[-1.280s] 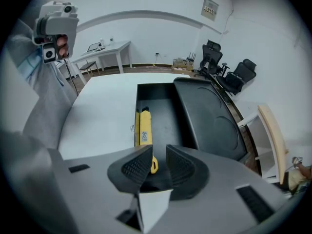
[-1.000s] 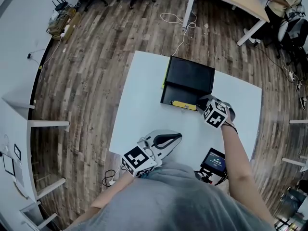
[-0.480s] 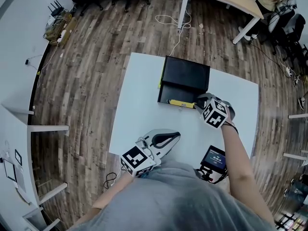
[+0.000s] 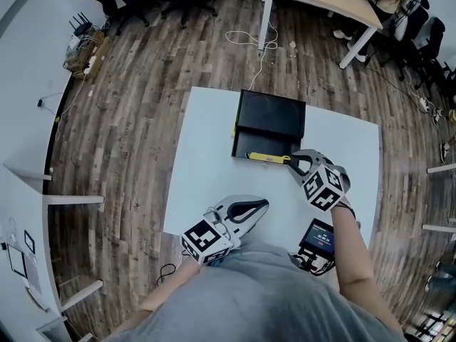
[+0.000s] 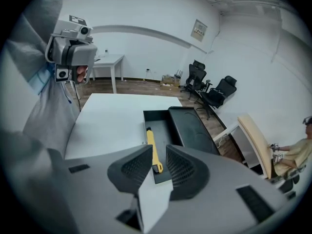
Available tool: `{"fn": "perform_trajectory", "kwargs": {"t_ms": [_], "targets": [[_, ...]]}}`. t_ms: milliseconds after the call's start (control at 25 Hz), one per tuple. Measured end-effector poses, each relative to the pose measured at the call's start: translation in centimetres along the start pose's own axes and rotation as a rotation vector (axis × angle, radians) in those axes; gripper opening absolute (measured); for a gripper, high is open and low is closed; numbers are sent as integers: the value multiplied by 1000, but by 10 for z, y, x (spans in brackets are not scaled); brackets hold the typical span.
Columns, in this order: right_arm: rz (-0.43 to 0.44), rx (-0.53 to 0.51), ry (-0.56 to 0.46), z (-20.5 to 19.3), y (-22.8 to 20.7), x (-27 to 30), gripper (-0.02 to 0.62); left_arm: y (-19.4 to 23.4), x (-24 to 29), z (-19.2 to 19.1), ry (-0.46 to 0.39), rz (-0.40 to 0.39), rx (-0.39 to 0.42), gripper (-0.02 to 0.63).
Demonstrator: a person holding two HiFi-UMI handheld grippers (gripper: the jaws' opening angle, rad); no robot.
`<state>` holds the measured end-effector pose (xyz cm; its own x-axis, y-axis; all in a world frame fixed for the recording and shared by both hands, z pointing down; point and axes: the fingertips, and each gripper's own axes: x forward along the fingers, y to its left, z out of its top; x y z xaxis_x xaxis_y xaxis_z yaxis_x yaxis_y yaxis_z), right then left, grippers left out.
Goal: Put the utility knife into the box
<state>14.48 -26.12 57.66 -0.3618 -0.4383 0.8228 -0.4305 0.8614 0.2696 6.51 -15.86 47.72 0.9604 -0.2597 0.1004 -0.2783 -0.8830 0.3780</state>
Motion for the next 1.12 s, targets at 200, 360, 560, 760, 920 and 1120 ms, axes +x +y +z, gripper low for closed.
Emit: {"fn": "perform_trajectory", "kwargs": {"t_ms": [200, 360, 560, 760, 920, 1120], "targets": [[-25, 27, -39, 5, 6, -18, 81, -4, 3, 1, 1, -14, 11, 18], [-41, 41, -64, 9, 12, -30, 81, -6, 4, 2, -1, -19, 14, 18], [-62, 48, -97, 20, 20, -43, 81, -7, 3, 3, 0, -23, 20, 18], [-78, 54, -128, 29, 30, -55, 80, -8, 2, 4, 1, -24, 30, 18], [-95, 71, -160, 37, 37, -65, 80, -5, -1, 5, 0, -16, 32, 18], [-110, 86, -185, 40, 46, -76, 80, -4, 0, 5, 3, -18, 36, 18]]}}
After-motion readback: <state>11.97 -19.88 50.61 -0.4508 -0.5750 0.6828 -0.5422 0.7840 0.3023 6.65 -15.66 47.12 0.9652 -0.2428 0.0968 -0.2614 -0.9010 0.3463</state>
